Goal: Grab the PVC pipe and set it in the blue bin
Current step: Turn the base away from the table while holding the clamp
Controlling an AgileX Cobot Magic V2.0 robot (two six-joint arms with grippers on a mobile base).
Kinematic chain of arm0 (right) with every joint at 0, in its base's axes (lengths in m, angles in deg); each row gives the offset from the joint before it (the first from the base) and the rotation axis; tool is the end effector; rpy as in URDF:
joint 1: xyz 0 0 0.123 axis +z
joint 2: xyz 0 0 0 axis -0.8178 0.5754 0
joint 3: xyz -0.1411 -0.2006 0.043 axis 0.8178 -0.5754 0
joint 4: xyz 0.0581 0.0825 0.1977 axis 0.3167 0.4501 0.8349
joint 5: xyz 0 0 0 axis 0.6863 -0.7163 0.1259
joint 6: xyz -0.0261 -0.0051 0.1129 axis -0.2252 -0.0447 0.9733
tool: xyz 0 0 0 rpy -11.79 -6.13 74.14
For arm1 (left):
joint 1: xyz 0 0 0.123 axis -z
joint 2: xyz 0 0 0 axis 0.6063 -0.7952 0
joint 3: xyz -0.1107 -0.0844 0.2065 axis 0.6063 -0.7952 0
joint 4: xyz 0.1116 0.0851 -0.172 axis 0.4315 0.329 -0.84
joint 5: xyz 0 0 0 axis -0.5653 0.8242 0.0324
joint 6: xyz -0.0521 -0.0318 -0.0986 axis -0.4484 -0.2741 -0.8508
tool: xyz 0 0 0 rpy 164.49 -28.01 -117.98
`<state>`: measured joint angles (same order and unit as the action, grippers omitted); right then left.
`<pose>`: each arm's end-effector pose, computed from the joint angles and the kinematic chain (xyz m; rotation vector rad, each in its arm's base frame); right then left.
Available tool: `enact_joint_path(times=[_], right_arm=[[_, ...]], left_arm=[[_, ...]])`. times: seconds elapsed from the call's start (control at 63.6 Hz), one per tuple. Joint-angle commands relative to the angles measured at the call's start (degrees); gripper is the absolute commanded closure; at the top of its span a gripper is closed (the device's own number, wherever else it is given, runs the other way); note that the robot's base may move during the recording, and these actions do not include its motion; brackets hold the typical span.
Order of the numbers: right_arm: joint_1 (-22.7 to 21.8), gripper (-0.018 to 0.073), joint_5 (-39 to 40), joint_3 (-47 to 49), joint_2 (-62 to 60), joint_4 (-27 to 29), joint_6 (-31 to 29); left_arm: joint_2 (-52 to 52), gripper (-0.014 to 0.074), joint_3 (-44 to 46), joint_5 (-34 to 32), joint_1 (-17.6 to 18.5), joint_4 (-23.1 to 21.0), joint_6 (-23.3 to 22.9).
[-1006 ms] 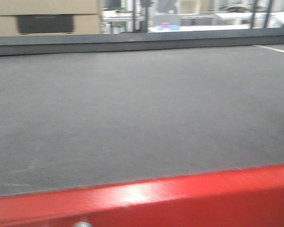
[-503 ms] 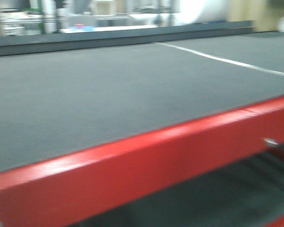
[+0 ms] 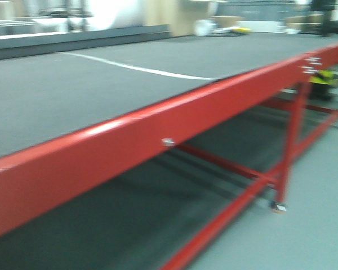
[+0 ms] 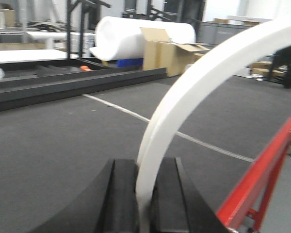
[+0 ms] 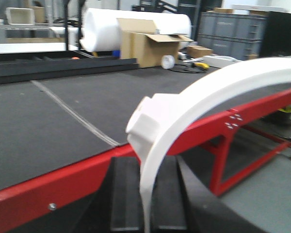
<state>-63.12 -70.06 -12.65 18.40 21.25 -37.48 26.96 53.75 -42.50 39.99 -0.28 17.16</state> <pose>0.0852 -0.0051 0.3576 0.0482 1.5781 -0.0811 0.0906 -0.0018 0.3579 -0.0219 1.5426 -0.0637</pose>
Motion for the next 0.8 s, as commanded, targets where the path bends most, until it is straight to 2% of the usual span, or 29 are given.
enact_joint_path(times=[0.0, 0.786], right_arm=[[0.16, 0.0713, 1.77, 0.0, -0.27, -0.16, -0.22], [0.16, 0.0713, 1.77, 0.0, -0.27, -0.16, -0.22]], left_arm=[[0.32, 0.0707, -0.04, -1.82, 0.33, 0.13, -0.26], [0.32, 0.0707, -0.04, -1.82, 0.33, 0.13, -0.26]])
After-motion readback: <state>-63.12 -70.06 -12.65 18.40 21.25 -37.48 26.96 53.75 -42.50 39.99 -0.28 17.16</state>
